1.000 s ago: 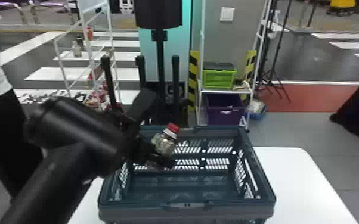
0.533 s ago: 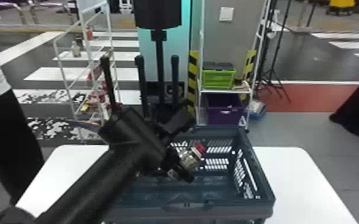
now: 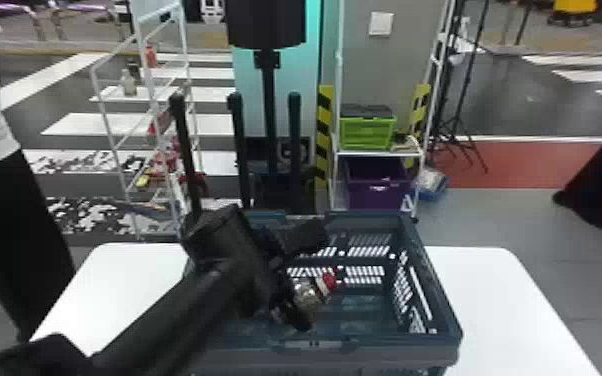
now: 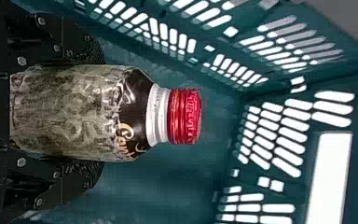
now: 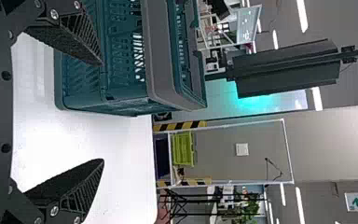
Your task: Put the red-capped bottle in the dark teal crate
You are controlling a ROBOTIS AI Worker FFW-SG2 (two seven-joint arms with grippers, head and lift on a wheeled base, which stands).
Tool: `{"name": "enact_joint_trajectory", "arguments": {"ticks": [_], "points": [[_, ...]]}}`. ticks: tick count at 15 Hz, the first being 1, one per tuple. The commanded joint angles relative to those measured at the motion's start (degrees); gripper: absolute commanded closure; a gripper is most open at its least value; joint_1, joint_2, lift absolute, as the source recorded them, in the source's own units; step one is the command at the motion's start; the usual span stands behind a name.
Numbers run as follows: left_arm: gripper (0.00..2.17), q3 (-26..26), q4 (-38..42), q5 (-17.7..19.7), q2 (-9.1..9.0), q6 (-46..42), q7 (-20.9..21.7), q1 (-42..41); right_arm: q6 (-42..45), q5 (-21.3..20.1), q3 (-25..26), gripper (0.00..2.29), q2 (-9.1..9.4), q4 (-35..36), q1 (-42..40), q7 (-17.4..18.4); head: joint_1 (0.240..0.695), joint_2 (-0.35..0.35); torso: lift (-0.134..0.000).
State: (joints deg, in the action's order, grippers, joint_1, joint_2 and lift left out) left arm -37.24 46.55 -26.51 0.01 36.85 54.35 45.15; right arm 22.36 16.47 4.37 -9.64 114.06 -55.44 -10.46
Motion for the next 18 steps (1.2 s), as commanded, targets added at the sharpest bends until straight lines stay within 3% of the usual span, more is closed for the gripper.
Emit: {"name": "enact_joint_trajectory", "arguments": {"ticks": [1, 3, 4, 5, 6, 7, 13, 17, 18], "points": [[1.85, -2.1, -2.1, -0.9, -0.16, -1.0, 0.4, 0.3, 0.0, -0.1, -0.1, 0.15, 0.14, -0.2, 0.2, 0.0, 0.499, 0.0, 0.0], [1.85, -3.3, -2.5, -1.0, -0.16, -1.0, 0.1, 0.3, -0.2, -0.1, -0.2, 0.15, 0.14, -0.2, 0.4, 0.0, 0.499, 0.0, 0.0], [1.67, -3.6, -2.3, -0.8, -0.16, -1.2, -0.4, -0.1, -0.2, -0.2, -0.2, 0.15, 0.14, -0.2, 0.5, 0.0, 0.499, 0.0, 0.0], [1.11, -3.8, -1.5, -0.8, -0.16, -1.0, -1.4, -0.8, -0.2, -0.2, -0.2, 0.15, 0.14, -0.2, 0.5, 0.0, 0.499, 0.0, 0.0], [0.2, -4.5, -0.5, -0.5, -0.16, -0.5, -2.4, -1.2, -0.4, -0.2, -0.2, 0.15, 0.14, -0.1, 0.5, 0.0, 0.499, 0.0, 0.0], [0.0, -4.9, 0.3, -0.8, -0.16, -0.1, -2.9, -1.4, -0.5, -0.2, -0.2, 0.15, 0.14, -0.1, 0.5, 0.0, 0.499, 0.0, 0.0], [0.03, -1.0, 21.1, -1.2, 3.15, 13.4, -8.6, -7.9, -1.4, 0.0, -0.2, 0.15, -0.82, -0.3, 1.4, 0.0, 0.499, 0.0, 0.0], [0.04, 8.1, 38.4, -0.1, 4.29, 22.4, -10.7, -13.6, -3.5, 0.1, -0.2, 0.15, -1.0, 0.1, 1.6, 0.0, 0.499, 0.0, 0.0], [0.04, 10.3, 45.0, 0.7, 5.52, 23.9, -12.6, -16.0, -4.4, 0.1, -0.1, 0.15, -1.26, 0.1, 1.7, 0.0, 0.499, 0.0, 0.0]]}}
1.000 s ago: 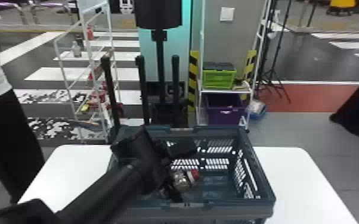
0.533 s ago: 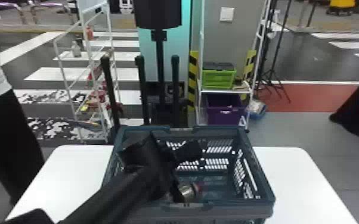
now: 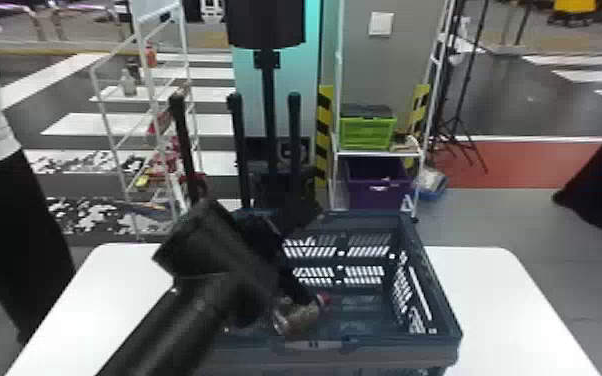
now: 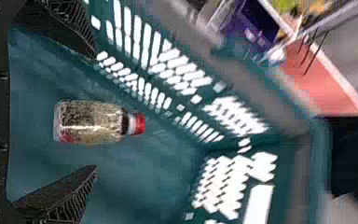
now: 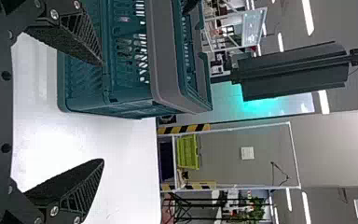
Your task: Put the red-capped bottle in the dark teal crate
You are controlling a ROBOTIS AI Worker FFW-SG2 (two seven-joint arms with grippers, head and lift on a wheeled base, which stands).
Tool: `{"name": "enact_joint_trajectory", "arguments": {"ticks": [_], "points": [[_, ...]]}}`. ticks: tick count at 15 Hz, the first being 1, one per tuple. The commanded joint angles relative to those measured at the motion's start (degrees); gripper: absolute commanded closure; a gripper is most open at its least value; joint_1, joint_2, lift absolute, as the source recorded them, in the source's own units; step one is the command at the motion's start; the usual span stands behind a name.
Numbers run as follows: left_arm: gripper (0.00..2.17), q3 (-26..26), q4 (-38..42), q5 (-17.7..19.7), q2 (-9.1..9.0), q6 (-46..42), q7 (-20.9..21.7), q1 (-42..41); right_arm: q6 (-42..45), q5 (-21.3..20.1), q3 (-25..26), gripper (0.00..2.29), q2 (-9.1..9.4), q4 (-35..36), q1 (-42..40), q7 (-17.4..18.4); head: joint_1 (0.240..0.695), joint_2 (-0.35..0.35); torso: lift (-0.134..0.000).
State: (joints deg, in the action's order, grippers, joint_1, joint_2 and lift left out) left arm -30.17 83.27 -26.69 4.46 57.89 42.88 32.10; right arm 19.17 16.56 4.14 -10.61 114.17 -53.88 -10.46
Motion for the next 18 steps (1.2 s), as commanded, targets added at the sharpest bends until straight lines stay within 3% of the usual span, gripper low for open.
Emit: {"name": "enact_joint_trajectory", "arguments": {"ticks": [1, 3, 7, 10, 12, 13, 14, 16, 18], "points": [[0.04, 5.7, 13.8, 2.0, 1.78, 3.4, -2.8, -5.0, -1.9, 0.1, 0.2, 0.15, -0.55, 0.0, 0.3, 0.0, 0.499, 0.0, 0.0], [0.04, 9.5, 26.6, 6.5, 5.29, 4.5, -8.3, -10.7, -2.6, 0.1, 0.3, 0.15, -0.73, 0.2, 0.4, 0.0, 0.499, 0.0, 0.0], [0.04, 18.4, 51.2, 8.6, 6.87, 4.5, -20.5, -27.3, -3.3, 0.0, 0.1, 0.15, -0.73, 1.8, 0.2, 0.0, 0.499, 0.0, 0.0], [0.03, 27.4, 64.1, 12.9, 5.73, -1.5, -31.2, -46.3, -3.1, 0.1, 0.1, 0.15, -1.08, 2.4, 0.0, 0.0, 0.499, 0.0, 0.0], [0.03, 34.0, 64.7, 17.6, 1.95, -23.5, -37.7, -61.5, -2.8, 0.1, 0.2, 0.15, -1.08, 2.5, -0.1, 0.0, 0.499, 0.0, 0.0], [0.03, 34.7, 63.4, 19.8, 2.22, -33.0, -41.6, -67.2, -2.6, 0.1, 0.2, 0.15, -1.08, 2.5, -0.1, 0.0, 0.499, 0.0, 0.0], [0.03, 35.0, 60.1, 20.7, 2.22, -48.1, -45.9, -73.2, -2.4, 0.1, 0.3, 0.15, -1.08, 2.6, -0.2, 0.0, 0.499, 0.0, 0.0], [0.03, 35.0, 53.2, 20.7, -2.0, -66.7, -46.7, -79.7, -2.4, -0.1, 0.3, 0.15, -0.91, 2.6, -0.2, 0.0, 0.499, 0.0, 0.0], [0.03, 34.2, 44.5, 22.3, -4.46, -79.6, -46.9, -82.2, -2.4, -0.4, 0.3, 0.15, -0.73, 2.8, -0.2, 0.0, 0.499, 0.0, 0.0]]}}
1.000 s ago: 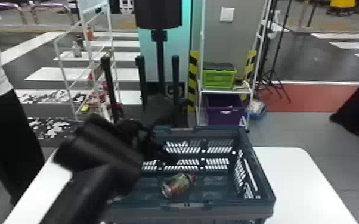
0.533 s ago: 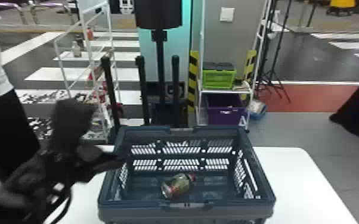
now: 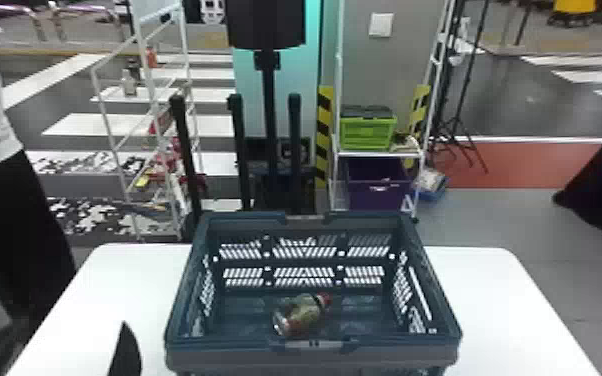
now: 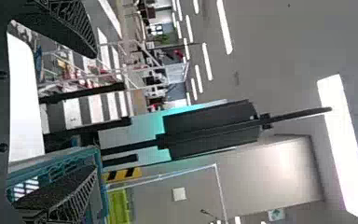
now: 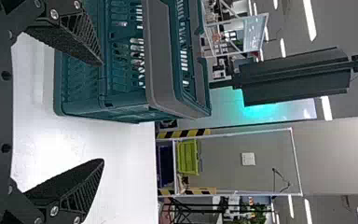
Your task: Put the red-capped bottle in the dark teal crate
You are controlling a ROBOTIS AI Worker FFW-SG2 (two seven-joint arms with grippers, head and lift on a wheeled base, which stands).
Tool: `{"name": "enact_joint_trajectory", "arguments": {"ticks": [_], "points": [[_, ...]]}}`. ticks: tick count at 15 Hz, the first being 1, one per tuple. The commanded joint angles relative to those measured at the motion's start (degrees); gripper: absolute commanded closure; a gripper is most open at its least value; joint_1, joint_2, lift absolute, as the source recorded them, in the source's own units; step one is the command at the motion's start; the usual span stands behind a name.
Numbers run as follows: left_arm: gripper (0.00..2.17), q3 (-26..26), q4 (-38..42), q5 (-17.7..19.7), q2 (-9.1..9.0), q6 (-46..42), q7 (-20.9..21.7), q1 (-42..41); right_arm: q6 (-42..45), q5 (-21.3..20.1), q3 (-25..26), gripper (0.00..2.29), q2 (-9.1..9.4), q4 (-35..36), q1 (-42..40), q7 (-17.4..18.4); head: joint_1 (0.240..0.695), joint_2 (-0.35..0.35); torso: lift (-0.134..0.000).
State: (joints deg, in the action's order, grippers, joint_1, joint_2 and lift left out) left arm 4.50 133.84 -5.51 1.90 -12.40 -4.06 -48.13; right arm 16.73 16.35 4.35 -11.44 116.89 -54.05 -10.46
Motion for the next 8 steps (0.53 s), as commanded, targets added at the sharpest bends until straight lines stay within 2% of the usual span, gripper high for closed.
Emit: {"name": "enact_joint_trajectory", "arguments": {"ticks": [1, 5, 8], "points": [[0.03, -1.4, -9.1, 1.7, -2.05, -10.8, 0.0, -2.1, 0.0, -0.3, 0.0, 0.15, 0.1, 0.2, -0.1, 0.0, 0.499, 0.0, 0.0], [0.03, -2.8, -19.6, 2.2, -2.05, -14.5, -0.2, -1.7, 1.8, -0.7, 0.1, 0.15, 0.45, 0.9, -0.9, -0.4, 0.499, 0.0, 0.0], [0.03, -3.0, -22.0, 2.9, -2.05, -16.3, -0.2, -1.4, 1.6, -1.2, 0.0, 0.15, 0.89, 1.1, -0.9, -0.4, 0.499, 0.0, 0.0]]}}
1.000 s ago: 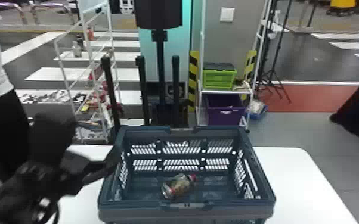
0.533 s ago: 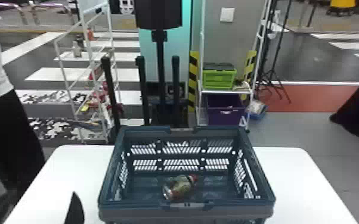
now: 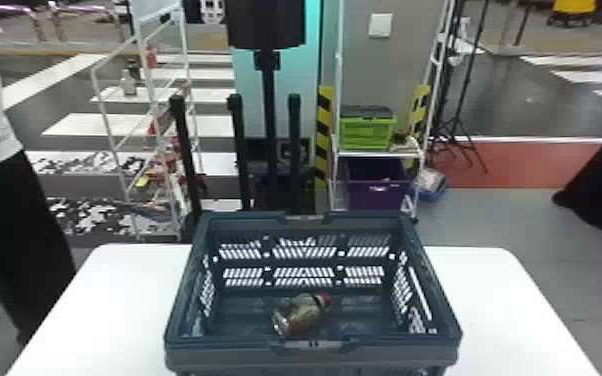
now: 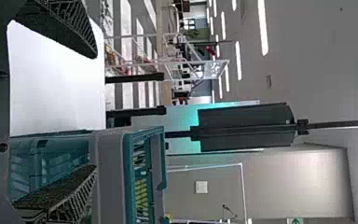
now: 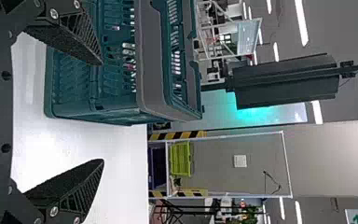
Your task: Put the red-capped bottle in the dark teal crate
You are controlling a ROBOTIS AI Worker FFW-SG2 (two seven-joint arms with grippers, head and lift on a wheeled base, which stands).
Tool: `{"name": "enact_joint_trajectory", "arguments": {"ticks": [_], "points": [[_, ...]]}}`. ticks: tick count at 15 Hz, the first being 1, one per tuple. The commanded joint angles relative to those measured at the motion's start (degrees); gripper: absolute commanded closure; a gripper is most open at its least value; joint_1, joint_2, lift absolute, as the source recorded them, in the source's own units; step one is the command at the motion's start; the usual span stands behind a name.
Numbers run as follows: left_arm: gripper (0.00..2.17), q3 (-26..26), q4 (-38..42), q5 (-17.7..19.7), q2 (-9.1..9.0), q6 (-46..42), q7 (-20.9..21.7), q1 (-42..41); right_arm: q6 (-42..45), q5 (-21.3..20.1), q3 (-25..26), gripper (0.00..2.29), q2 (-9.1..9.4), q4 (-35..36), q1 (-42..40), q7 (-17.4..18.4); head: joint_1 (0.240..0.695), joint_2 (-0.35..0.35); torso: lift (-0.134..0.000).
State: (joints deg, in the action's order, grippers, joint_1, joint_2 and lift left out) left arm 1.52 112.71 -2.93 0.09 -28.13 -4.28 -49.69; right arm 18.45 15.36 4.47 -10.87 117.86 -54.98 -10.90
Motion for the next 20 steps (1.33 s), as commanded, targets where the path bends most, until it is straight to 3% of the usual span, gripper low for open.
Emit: {"name": "enact_joint_trajectory", "arguments": {"ticks": [1, 20], "points": [[0.03, 0.0, -0.9, 0.7, -0.17, -0.4, 0.1, 0.1, -0.1, -0.5, -0.2, 0.15, 0.5, 0.1, 0.1, 0.0, 0.499, 0.0, 0.0], [0.03, 0.3, -2.1, 2.8, 0.0, -0.2, 0.1, 0.2, -2.2, -3.0, -0.4, 0.15, 2.17, 2.3, -0.9, 0.1, 0.499, 0.0, 0.0]]}}
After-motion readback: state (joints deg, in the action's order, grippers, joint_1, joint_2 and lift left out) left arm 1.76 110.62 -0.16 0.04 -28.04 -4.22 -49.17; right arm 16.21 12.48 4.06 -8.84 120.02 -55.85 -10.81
